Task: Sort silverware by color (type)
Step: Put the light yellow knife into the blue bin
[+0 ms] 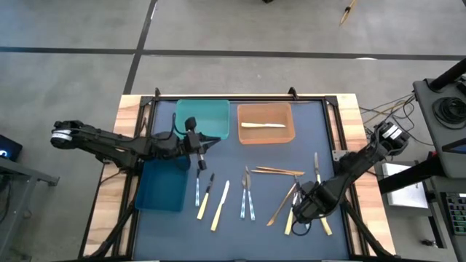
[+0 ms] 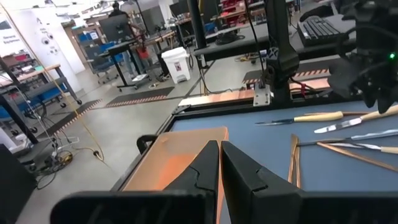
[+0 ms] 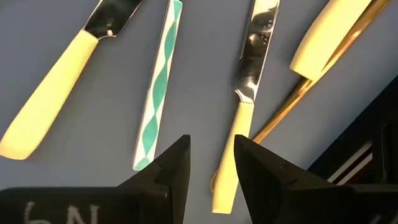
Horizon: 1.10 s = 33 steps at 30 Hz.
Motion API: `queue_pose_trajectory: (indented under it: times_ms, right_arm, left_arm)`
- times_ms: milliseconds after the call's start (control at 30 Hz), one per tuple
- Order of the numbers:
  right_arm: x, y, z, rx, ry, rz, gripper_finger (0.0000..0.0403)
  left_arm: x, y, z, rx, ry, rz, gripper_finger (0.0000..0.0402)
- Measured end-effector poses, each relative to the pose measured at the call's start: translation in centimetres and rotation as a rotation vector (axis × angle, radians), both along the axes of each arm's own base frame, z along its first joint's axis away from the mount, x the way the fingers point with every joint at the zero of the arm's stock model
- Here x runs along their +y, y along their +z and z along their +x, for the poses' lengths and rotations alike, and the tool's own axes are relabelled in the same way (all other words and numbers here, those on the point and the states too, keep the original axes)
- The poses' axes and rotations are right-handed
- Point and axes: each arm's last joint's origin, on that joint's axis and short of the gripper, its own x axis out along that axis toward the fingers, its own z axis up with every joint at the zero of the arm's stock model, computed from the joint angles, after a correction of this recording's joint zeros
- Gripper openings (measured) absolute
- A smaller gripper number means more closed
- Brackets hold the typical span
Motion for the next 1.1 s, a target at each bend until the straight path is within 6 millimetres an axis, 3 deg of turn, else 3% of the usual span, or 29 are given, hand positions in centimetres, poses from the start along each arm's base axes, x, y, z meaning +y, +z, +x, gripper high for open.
queue_pose_trajectory:
  times_ms: [333, 833, 1100]
  right_arm:
    - [-0.8, -1.7, -1.3, 0.051, 0.053, -0.018, 0.0116]
    - [-0.4, -2.1, -1.1, -0.012, 0.071, 0.031, 0.0116]
    - [-0.8, -3.4, -2.0, 0.035, 0.070, -0.006, 0.0116]
  left_arm:
    - [0.0, 0.3, 0.0, -0.031, 0.000, -0.002, 0.0000]
    - [0.0, 0.5, 0.0, -0.051, 0.000, -0.007, 0.0000]
    - [0.0, 0.5, 0.0, -0.054, 0.001, -0.007, 0.0000]
